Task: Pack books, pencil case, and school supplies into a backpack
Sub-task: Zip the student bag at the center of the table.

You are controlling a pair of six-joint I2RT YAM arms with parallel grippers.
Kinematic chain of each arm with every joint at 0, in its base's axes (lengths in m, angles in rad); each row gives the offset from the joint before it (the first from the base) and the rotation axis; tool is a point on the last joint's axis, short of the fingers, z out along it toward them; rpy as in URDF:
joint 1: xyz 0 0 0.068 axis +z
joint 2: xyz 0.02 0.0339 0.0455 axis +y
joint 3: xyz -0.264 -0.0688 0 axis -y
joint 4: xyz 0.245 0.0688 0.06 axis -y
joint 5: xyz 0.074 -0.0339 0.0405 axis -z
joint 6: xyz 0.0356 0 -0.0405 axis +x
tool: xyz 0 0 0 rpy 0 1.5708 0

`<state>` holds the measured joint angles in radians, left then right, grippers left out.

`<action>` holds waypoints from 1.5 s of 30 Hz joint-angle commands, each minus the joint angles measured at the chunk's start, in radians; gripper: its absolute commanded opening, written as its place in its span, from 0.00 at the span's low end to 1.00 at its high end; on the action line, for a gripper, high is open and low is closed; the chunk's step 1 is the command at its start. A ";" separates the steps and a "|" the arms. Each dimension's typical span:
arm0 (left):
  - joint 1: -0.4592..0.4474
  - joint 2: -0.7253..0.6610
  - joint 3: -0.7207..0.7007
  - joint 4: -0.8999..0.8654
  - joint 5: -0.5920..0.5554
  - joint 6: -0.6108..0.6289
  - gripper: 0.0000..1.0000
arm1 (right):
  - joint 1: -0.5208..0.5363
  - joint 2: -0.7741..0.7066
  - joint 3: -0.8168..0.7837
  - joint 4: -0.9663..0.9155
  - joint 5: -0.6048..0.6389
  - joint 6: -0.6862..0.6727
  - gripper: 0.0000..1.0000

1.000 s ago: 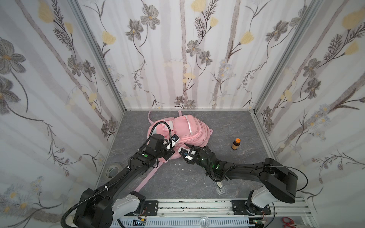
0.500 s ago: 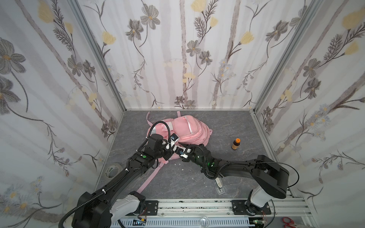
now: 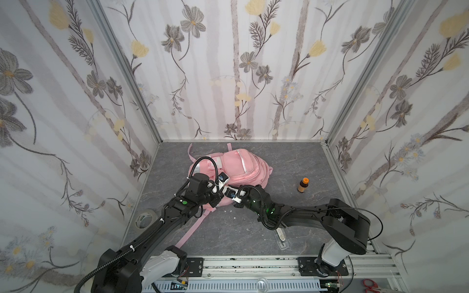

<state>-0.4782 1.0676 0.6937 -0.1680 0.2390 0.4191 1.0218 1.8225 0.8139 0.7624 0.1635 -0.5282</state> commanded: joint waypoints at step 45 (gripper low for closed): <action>0.000 -0.009 0.079 -0.074 -0.041 0.121 0.59 | -0.147 -0.159 0.246 -0.490 -0.503 0.534 0.00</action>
<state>-0.4789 1.0401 0.7547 -0.2249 0.1715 0.4961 0.8749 1.6768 1.0435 0.1986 -0.2710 0.0097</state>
